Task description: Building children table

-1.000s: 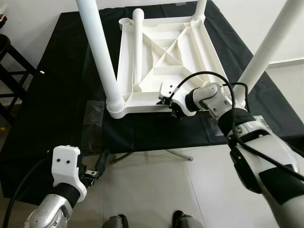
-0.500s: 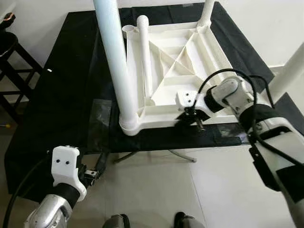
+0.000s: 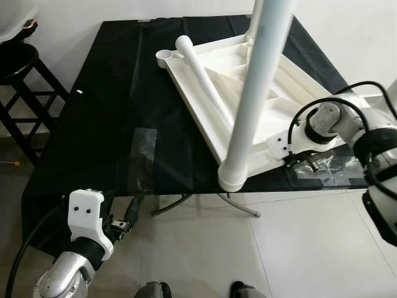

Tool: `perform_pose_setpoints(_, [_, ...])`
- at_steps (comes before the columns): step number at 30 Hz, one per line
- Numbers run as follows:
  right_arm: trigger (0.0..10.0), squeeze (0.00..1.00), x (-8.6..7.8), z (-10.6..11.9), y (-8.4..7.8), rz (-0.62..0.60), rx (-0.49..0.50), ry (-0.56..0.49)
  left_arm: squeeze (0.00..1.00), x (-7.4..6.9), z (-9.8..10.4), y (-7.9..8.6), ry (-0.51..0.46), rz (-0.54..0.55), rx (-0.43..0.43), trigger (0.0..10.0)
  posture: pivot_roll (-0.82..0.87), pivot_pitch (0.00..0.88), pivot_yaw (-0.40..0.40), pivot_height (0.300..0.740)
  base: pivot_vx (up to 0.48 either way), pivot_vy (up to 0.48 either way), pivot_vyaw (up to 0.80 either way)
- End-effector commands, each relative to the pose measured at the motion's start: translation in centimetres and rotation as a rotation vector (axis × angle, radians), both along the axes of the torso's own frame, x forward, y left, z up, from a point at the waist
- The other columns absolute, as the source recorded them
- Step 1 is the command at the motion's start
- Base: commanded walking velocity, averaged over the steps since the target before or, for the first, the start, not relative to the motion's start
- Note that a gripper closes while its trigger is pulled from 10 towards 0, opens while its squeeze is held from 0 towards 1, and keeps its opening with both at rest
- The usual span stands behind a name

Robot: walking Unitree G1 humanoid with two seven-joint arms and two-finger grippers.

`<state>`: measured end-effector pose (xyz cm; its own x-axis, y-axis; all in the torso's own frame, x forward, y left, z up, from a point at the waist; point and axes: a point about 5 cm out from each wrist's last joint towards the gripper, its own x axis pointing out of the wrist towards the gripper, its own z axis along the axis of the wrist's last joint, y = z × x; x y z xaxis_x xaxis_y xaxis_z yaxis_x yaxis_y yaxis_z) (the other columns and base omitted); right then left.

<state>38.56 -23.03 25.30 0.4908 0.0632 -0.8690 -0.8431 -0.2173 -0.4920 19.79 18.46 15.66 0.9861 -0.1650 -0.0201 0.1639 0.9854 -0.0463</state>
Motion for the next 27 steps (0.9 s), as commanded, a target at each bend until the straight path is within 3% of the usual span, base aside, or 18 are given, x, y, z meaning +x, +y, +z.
perform_pose_setpoints(1, [10.0,1.00,0.6,1.0,0.0,-0.036,0.079,-0.151,0.00,0.0,-0.6,0.1,0.023,0.005,0.003,10.0,0.00,0.181,0.014,0.740,0.000,0.000,0.00])
perform_pose_setpoints(3, [10.0,1.00,0.9,1.2,0.0,-0.048,0.090,-0.197,0.00,0.0,-0.6,0.1,0.022,0.005,0.003,10.0,0.00,0.181,0.014,0.740,0.000,0.000,0.00])
perform_pose_setpoints(4, [10.0,1.00,1.2,1.6,0.4,-0.070,0.142,-0.262,0.00,0.0,-0.6,0.1,0.020,0.006,0.002,10.0,0.00,0.181,0.011,0.740,0.000,0.000,0.00])
perform_pose_setpoints(8, [10.0,1.00,1.6,2.2,0.7,-0.099,0.225,-0.348,0.00,0.1,-0.6,0.1,0.017,0.008,0.002,10.0,0.00,0.181,0.011,0.740,0.000,0.000,0.00])
perform_pose_setpoints(11, [10.0,1.00,0.1,1.5,1.7,-0.007,0.532,-0.103,0.00,0.1,-0.6,0.1,0.012,0.010,0.004,10.0,0.00,0.181,0.013,0.740,0.000,0.000,0.00])
perform_pose_setpoints(12, [10.0,1.00,-0.8,1.4,2.2,0.061,0.700,0.004,0.00,0.1,-0.6,0.1,0.010,0.006,0.003,10.0,0.00,0.178,0.010,0.740,0.000,0.000,0.00])
perform_pose_setpoints(13, [10.0,1.00,-1.2,1.4,2.2,0.086,0.768,0.046,0.00,0.1,-0.5,0.0,0.010,0.005,0.003,10.0,0.00,0.178,0.011,0.740,0.000,0.000,0.00])
perform_pose_setpoints(14, [10.0,1.00,-1.2,1.4,2.2,0.086,0.768,0.046,0.00,0.1,-0.5,0.0,0.010,0.005,0.003,10.0,0.00,0.178,0.011,0.740,0.000,0.000,0.00])
perform_pose_setpoints(16, [10.0,1.00,-1.7,1.3,2.1,0.101,0.877,0.106,0.00,0.2,-0.5,0.0,0.009,0.002,0.004,10.0,0.01,0.178,0.012,0.740,0.000,0.000,0.00])
perform_pose_setpoints(23, [10.0,1.00,-2.6,0.3,1.0,0.064,0.987,0.159,0.00,0.1,-0.5,0.2,0.006,0.001,0.009,10.0,0.01,0.180,0.015,0.740,0.000,0.000,0.00])
perform_pose_setpoints(24, [10.0,1.00,-2.4,0.4,1.2,0.065,1.043,0.101,0.00,0.2,-0.5,0.2,0.005,0.001,0.012,10.0,0.00,0.178,0.023,0.740,0.000,0.000,0.00])
perform_pose_setpoints(27, [10.0,1.00,-2.3,0.5,1.4,0.066,1.086,0.057,0.00,0.2,-0.5,0.3,0.004,0.001,0.013,10.0,0.00,0.178,0.023,0.740,0.000,0.000,0.00])
